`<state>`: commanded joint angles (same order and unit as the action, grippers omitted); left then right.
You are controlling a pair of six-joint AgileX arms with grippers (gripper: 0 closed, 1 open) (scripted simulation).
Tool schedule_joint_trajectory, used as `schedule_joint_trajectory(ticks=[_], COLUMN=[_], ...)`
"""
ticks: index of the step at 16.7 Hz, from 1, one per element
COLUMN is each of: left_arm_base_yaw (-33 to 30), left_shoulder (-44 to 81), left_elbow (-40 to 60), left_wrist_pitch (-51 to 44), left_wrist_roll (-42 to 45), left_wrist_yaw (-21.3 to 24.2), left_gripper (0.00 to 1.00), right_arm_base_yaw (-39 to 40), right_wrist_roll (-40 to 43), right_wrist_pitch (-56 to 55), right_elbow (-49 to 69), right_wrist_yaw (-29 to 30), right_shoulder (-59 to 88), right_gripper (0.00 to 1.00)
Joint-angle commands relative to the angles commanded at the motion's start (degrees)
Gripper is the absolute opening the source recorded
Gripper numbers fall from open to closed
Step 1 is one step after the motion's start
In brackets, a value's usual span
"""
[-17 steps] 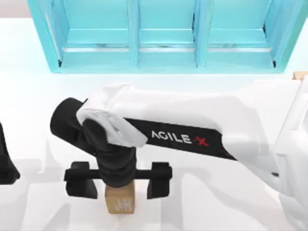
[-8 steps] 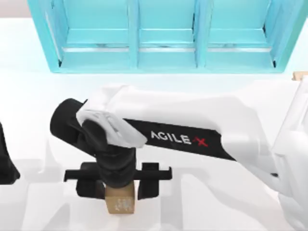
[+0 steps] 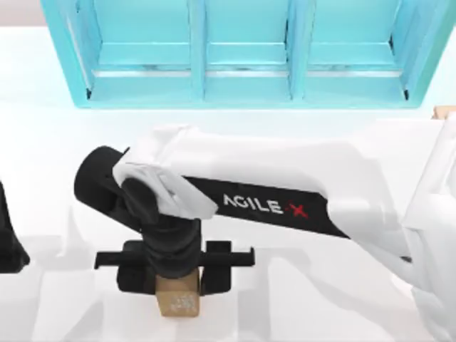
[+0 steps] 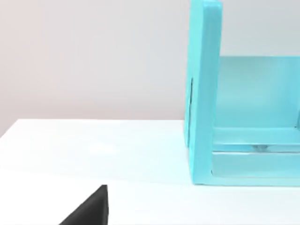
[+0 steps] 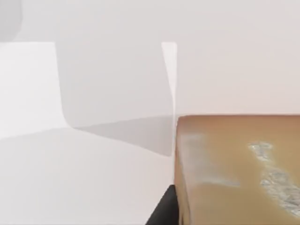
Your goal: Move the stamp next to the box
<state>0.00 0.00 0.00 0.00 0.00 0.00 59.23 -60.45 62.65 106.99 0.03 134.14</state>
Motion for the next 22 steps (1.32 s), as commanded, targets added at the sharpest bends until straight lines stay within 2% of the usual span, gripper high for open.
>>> schedule_joint_trajectory(ticks=[8, 15, 22], left_arm_base_yaw=[0.0, 0.0, 0.0], left_shoulder=[0.0, 0.0, 0.0], left_elbow=[0.0, 0.0, 0.0], left_wrist_pitch=[0.0, 0.0, 0.0], left_wrist_roll=[0.0, 0.0, 0.0], left_wrist_yaw=[0.0, 0.0, 0.0], left_gripper=[1.0, 1.0, 1.0], right_arm_base_yaw=[-0.1, -0.3, -2.3], right_wrist_roll=[0.0, 0.0, 2.0], right_wrist_pitch=[0.2, 10.0, 10.1], right_elbow=[0.2, 8.0, 6.0], right_wrist_yaw=[0.0, 0.0, 0.0], right_shoulder=[-0.2, -1.9, -3.9], right_gripper=[0.0, 0.0, 0.0])
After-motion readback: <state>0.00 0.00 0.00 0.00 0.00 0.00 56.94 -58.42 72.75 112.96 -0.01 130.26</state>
